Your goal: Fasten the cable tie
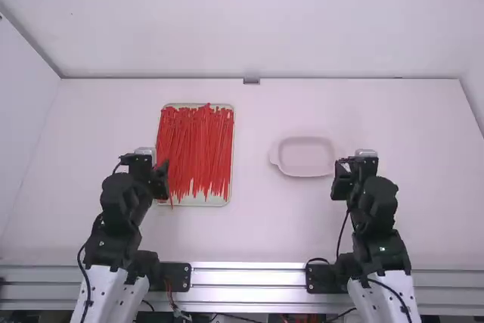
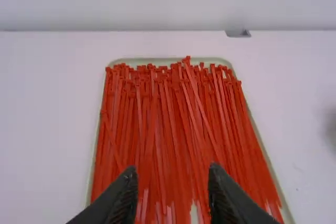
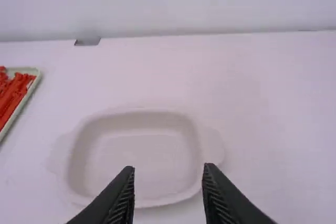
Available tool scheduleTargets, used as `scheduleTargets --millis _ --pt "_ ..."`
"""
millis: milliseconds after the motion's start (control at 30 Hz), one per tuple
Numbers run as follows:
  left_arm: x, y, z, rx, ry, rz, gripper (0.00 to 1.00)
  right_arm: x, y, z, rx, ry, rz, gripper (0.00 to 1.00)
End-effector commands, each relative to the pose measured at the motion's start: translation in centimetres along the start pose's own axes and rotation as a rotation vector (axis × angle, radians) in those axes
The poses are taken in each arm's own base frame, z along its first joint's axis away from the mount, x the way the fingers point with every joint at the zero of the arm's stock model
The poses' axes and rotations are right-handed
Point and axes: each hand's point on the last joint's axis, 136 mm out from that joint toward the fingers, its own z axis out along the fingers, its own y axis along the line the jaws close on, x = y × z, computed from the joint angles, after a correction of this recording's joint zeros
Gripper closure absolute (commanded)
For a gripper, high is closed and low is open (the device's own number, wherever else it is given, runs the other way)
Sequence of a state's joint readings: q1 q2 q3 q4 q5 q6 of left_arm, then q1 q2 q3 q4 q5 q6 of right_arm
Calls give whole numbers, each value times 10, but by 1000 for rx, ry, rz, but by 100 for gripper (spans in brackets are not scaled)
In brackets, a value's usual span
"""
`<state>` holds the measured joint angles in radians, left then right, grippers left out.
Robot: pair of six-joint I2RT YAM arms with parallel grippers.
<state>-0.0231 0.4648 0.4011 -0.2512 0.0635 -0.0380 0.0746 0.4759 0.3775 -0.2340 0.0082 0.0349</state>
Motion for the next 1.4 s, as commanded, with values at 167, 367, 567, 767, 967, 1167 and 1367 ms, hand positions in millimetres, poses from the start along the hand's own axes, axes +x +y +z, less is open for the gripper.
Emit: scheduleTargets --millis 167,367,567,767,967,1167,1367 --pt "-24 -11 9 37 99 -45 50 -29 9 6 -13 105 25 50" --pt "-32 -17 22 55 190 -64 39 -37 20 18 -33 208 22 39" --pt "-40 -21 40 57 293 -85 27 -46 38 34 -70 307 -41 27" --pt "-45 -26 55 57 374 -154 18 -48 50 48 -77 398 -30 18" --pt "-50 -30 71 73 423 -120 10 -47 59 59 -81 477 -43 10" --pt "-51 -25 82 28 466 -112 4 -45 69 68 -95 535 -22 4" --pt "-57 -23 92 13 458 -102 1 -43 82 70 -117 562 -45 2"
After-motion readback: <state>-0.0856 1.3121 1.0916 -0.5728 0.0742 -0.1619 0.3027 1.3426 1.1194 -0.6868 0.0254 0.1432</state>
